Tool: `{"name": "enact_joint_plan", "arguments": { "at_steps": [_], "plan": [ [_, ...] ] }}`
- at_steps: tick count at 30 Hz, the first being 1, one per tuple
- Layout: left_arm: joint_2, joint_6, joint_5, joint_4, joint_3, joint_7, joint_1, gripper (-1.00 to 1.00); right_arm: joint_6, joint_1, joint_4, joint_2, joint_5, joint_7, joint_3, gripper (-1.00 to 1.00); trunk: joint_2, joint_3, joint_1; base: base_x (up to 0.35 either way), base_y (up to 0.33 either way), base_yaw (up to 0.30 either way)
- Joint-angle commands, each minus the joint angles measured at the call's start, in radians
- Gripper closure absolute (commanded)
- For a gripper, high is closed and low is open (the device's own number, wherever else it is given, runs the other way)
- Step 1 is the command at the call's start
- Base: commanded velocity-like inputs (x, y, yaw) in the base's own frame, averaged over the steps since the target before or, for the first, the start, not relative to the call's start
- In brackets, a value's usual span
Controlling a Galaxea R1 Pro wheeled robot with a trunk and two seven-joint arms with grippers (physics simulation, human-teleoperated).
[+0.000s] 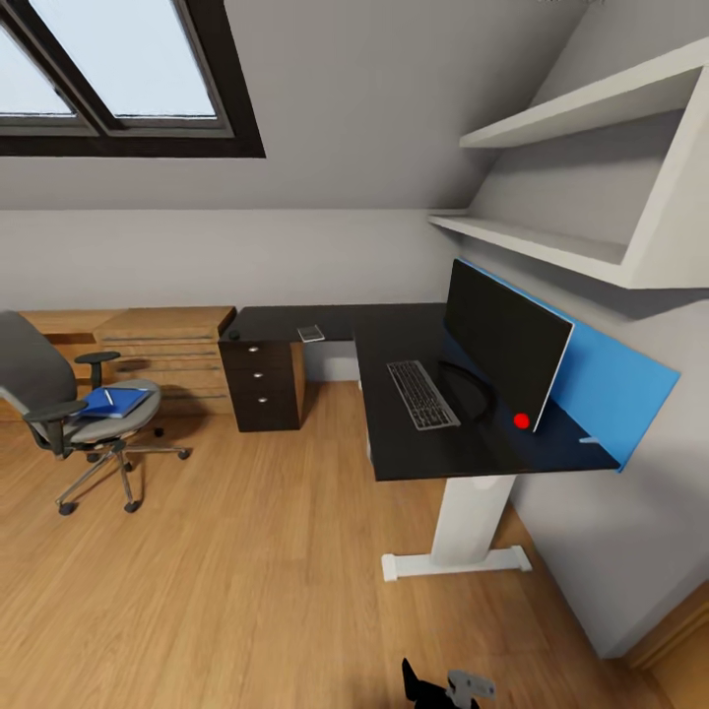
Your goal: In the bedroom, organize the workspace by keeping the computer under the desk, ensuring the monitor is on the desk, placing the keyboard on the desk next to the monitor, placing the mouse on the desk next to the keyboard, moving the folder from the swivel chair onto the desk next to the mouse, stacking the notebook on top of the folder with the pen on top of the notebook, and positioning the swivel chair next to the desk.
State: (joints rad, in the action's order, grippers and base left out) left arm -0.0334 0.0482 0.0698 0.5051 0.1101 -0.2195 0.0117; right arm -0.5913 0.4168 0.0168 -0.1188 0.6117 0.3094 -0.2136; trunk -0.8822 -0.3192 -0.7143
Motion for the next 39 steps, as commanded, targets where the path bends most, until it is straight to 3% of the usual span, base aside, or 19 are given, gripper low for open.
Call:
{"name": "enact_joint_plan", "arguments": {
  "at_steps": [1, 10, 14, 19, 31, 39],
  "plan": [
    [-0.001, 0.002, 0.007, -0.004, 0.002, 0.000, -0.002, -1.00, -0.011, 0.001, 0.002, 0.000, 0.010, 0.006, -0.006, -1.00, 0.006, 0.002, 0.004, 0.000, 0.000, 0.000],
    [-0.002, 0.009, 0.004, -0.025, -0.001, 0.000, -0.013, -1.00, -0.064, -0.001, 0.004, -0.002, 0.011, 0.005, -0.006, -1.00, 0.069, 0.030, 0.038, 0.000, 0.000, 0.000],
    [-0.003, 0.036, 0.003, -0.025, -0.004, 0.000, -0.013, -1.00, -0.089, -0.001, 0.004, -0.004, 0.011, -0.006, -0.007, -1.00, 0.069, 0.030, 0.038, 0.000, 0.000, 0.169],
    [-0.003, 0.140, 0.003, -0.026, -0.009, 0.000, -0.013, -1.00, -0.155, -0.017, 0.004, -0.005, -0.015, -0.035, -0.011, -1.00, 0.069, 0.030, 0.038, 0.064, 0.038, 0.262],
    [-0.003, 0.156, 0.005, -0.027, -0.006, 0.000, -0.013, -1.00, -0.161, -0.023, 0.005, -0.012, -0.029, -0.035, -0.012, -1.00, 0.069, 0.030, 0.038, 0.270, 0.211, 0.099],
    [-0.003, 0.156, 0.005, -0.028, -0.007, -0.001, -0.013, -1.00, -0.165, -0.024, 0.004, -0.012, -0.033, -0.037, -0.012, -1.00, 0.069, 0.030, 0.038, 0.306, 0.132, 0.246]
  ]
}}
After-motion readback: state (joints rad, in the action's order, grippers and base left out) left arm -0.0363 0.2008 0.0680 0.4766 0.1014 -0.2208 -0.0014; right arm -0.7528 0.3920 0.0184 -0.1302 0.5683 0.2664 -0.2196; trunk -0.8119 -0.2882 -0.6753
